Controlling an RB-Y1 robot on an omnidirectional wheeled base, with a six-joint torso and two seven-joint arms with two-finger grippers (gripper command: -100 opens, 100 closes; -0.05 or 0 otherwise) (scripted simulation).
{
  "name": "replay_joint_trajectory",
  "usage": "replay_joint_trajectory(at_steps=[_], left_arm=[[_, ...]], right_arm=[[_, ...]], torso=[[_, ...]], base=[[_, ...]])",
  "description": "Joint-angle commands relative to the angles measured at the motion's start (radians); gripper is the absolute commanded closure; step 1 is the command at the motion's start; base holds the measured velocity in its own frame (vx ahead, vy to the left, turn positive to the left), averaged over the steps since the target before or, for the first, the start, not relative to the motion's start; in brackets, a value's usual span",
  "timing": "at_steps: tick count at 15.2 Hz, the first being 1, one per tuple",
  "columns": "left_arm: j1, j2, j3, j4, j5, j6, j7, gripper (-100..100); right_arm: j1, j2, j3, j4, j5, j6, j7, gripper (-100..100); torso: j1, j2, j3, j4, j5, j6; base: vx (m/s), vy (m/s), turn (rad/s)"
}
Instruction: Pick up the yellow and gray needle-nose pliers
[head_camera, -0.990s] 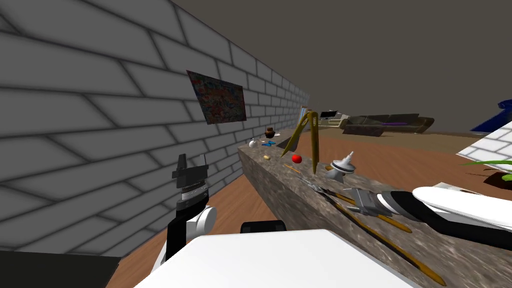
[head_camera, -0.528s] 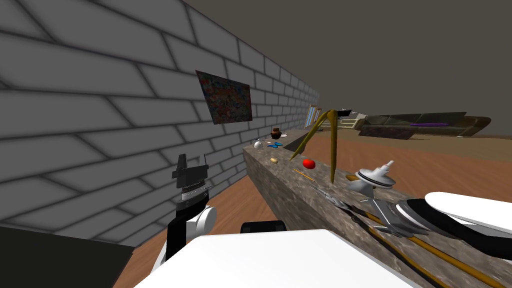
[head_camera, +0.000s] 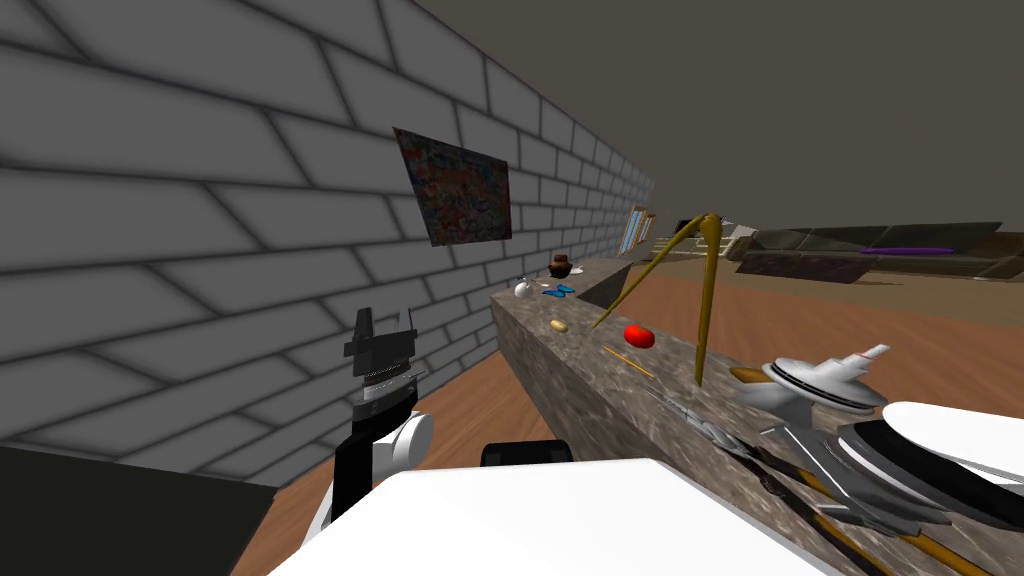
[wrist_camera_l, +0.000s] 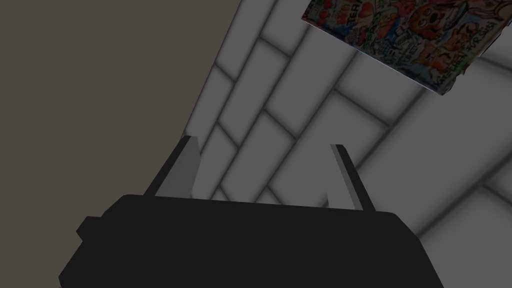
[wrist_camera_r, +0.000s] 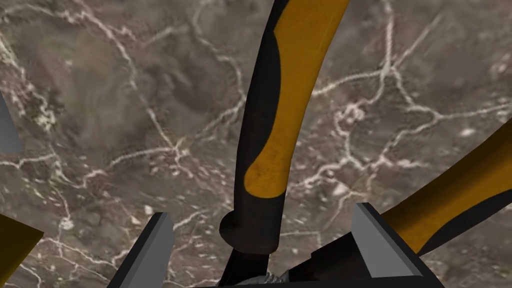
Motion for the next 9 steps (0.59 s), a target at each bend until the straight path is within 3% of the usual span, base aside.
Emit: replay_joint_trajectory(at_steps=[1,7,9], left_arm=[[0.000,0.000,0.000,0.000,0.000,0.000,0.000,0],[0.000,0.000,0.000,0.000,0.000,0.000,0.000,0],[0.000,0.000,0.000,0.000,0.000,0.000,0.000,0]], right_arm=[[0.000,0.000,0.000,0.000,0.000,0.000,0.000,-100],[-0.002,0.095,0.053,0.031,0.029,0.045,0.030,-100],[0.005,0.075,0.044,0.019,0.028,0.053,0.017,-100]], torso=[[0.000,0.000,0.000,0.000,0.000,0.000],[-0.005,0.007,0.004,0.000,-0.007,0.002],[-0.006,0.009,0.004,-0.001,-0.013,0.004]], base=[[0.044,0.027,0.012],[-0.006,-0.013,0.068],[-0.005,-0.005,0.018]])
